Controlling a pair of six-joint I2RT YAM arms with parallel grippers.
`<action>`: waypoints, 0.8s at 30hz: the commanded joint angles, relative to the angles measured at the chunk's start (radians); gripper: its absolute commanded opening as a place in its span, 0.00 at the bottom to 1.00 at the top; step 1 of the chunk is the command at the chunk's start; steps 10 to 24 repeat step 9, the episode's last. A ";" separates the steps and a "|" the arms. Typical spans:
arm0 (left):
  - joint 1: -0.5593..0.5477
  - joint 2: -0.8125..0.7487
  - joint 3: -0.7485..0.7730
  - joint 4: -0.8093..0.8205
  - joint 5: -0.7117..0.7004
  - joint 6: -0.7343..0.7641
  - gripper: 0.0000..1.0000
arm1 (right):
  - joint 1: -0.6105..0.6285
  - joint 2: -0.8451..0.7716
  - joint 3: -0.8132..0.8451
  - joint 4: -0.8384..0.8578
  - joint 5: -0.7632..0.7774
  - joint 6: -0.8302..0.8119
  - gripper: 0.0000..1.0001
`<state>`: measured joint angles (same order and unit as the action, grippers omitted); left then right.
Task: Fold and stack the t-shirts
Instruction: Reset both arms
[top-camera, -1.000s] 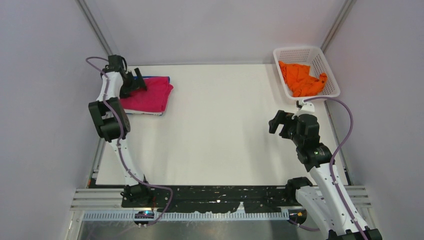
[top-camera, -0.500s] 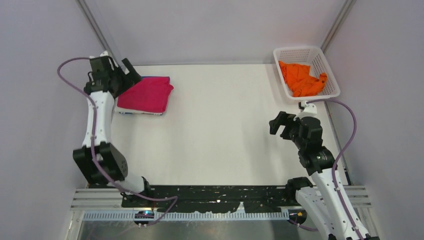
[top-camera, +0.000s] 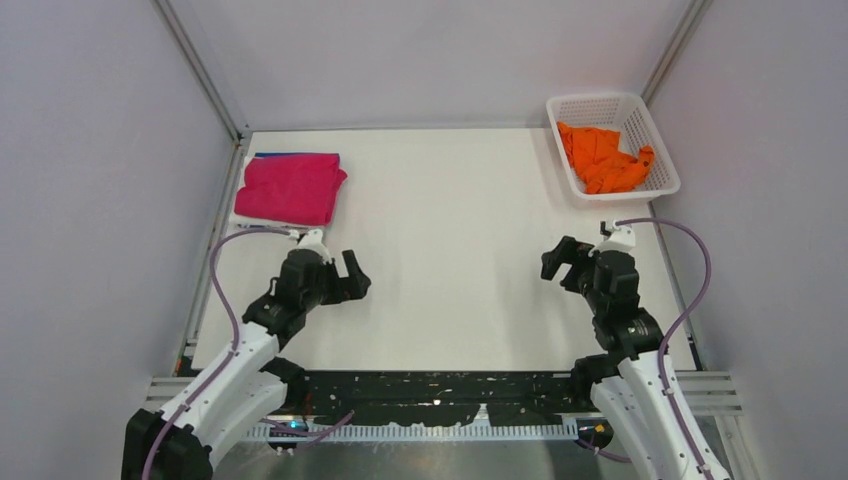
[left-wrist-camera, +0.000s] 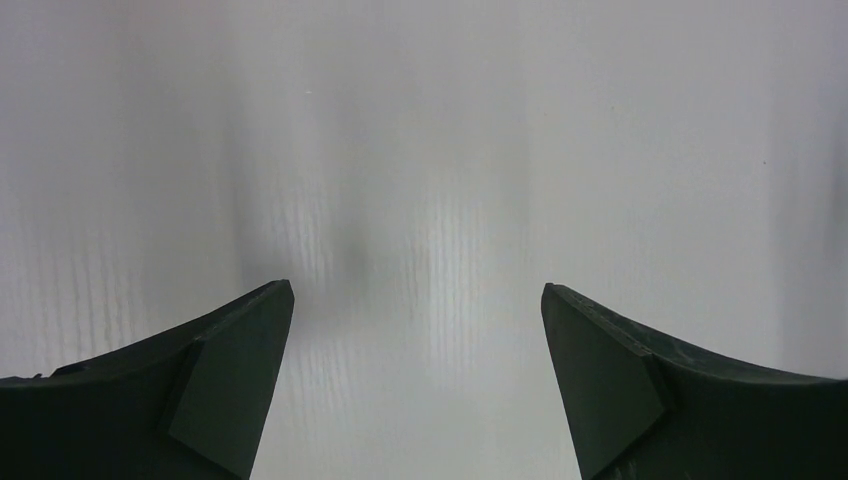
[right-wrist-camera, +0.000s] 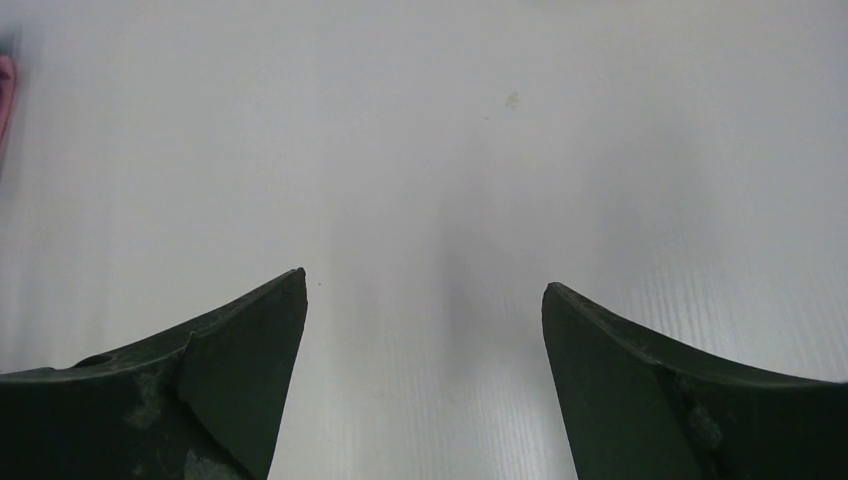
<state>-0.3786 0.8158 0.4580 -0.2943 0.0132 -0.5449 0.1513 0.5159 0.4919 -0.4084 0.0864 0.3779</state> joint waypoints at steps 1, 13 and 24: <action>-0.009 -0.095 -0.016 0.187 -0.082 0.011 0.99 | -0.001 -0.018 -0.056 0.088 0.064 0.044 0.96; -0.009 -0.133 -0.015 0.165 -0.093 0.041 0.99 | -0.001 -0.038 -0.074 0.080 0.112 0.052 0.95; -0.009 -0.133 -0.015 0.165 -0.093 0.041 0.99 | -0.001 -0.038 -0.074 0.080 0.112 0.052 0.95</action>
